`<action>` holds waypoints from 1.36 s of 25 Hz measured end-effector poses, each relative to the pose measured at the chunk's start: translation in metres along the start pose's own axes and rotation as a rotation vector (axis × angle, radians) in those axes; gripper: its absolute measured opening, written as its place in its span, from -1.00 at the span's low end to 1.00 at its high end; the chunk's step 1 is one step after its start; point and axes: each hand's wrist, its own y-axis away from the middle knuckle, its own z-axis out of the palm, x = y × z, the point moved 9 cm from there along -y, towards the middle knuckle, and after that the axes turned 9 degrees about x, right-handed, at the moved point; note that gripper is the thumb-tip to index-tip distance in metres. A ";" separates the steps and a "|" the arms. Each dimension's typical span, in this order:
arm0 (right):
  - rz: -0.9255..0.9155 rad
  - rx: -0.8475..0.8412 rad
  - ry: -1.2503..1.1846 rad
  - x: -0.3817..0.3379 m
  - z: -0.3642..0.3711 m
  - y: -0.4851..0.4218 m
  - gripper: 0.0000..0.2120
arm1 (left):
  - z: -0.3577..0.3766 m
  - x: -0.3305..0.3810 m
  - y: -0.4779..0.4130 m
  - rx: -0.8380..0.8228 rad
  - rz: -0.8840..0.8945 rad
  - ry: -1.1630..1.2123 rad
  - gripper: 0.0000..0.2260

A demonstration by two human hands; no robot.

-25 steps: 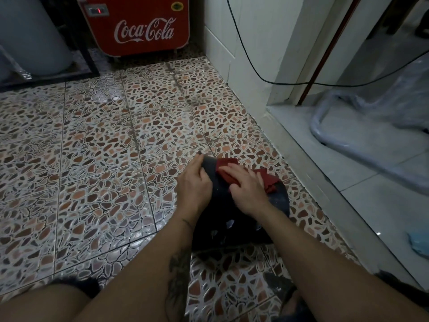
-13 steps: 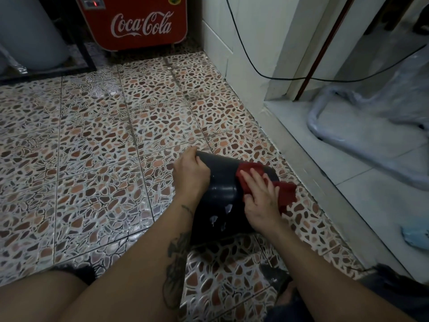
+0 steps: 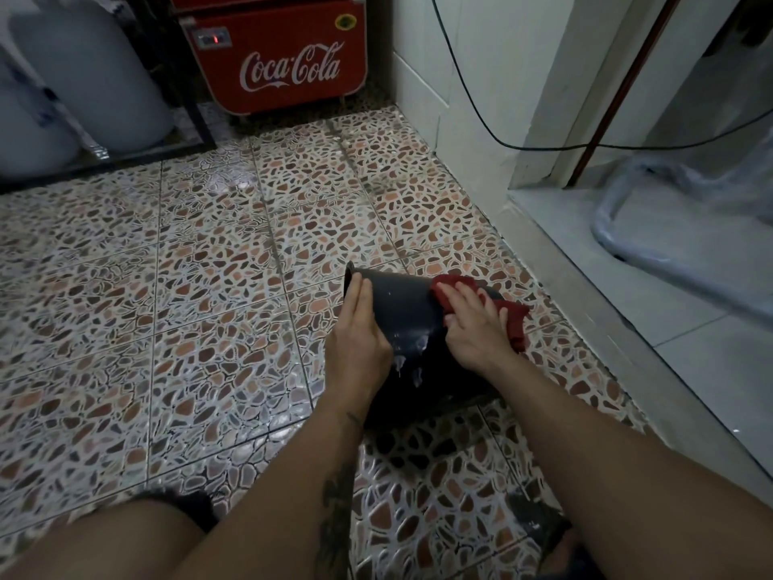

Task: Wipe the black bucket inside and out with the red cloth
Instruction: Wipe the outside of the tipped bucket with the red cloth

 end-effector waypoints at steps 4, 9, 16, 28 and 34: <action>-0.108 0.011 -0.112 -0.026 0.004 0.020 -0.42 | 0.003 -0.001 -0.015 -0.011 -0.133 0.014 -0.45; -0.349 0.029 -0.144 -0.032 0.009 0.084 -0.34 | -0.008 -0.011 -0.029 0.018 -0.379 0.039 -0.81; 0.120 0.054 -0.032 0.009 -0.004 0.036 -0.39 | -0.003 -0.012 -0.017 0.035 -0.340 0.165 -0.68; 0.018 0.080 0.086 0.046 -0.005 0.050 -0.36 | 0.001 -0.012 -0.024 0.081 -0.248 0.113 -0.74; 0.115 0.036 0.203 0.045 -0.012 0.035 -0.38 | -0.009 0.001 0.031 0.043 -0.072 0.012 -0.48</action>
